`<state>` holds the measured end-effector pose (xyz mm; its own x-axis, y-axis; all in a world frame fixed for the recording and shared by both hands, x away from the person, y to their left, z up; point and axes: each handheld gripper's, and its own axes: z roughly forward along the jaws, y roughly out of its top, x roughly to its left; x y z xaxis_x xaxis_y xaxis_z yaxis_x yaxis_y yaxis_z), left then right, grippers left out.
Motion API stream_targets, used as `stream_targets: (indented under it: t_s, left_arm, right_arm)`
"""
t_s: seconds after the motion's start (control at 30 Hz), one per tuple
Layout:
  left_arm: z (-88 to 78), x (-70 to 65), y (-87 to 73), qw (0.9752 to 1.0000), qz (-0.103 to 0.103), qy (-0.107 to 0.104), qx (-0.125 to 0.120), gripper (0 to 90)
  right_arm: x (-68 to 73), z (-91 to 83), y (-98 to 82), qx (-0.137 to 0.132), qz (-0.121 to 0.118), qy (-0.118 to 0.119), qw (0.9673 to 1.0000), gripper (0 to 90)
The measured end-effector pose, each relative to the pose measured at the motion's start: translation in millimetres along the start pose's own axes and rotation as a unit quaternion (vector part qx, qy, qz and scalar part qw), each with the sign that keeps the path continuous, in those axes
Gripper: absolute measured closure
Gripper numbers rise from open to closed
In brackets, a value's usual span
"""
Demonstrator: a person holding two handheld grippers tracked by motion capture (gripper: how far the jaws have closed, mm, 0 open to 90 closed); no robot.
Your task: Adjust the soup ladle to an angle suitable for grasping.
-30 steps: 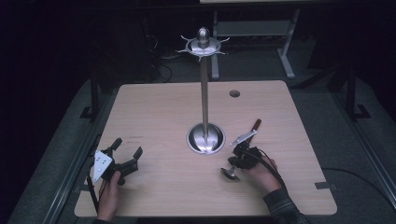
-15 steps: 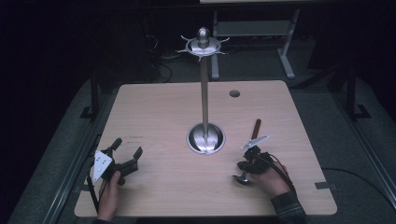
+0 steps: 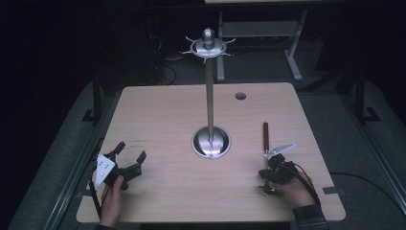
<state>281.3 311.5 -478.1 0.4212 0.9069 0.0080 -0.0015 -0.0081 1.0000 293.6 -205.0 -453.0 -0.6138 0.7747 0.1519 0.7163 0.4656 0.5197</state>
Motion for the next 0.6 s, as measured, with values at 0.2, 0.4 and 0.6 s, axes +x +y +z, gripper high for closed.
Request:
stream_targets:
  t_s: [0.2, 0.4, 0.6]
  left_arm:
    - [-0.2, -0.1, 0.1, 1.0, 0.001, 0.001, 0.001, 10.6]
    - [0.2, -0.1, -0.1, 1.0, 0.0, 0.0, -0.002, 10.6]
    - [0.2, 0.0, -0.1, 1.0, 0.0, 0.0, -0.001, 10.6]
  right_arm:
    - [-14.7, -15.6, -17.8, -0.002, 0.023, -0.017, 0.9996, 89.7]
    - [-22.1, -24.3, -23.0, -0.02, 0.031, -0.016, 0.9992, 89.7]
    - [-30.9, -28.0, -14.1, -0.038, 0.033, -0.026, 0.9984, 89.7]
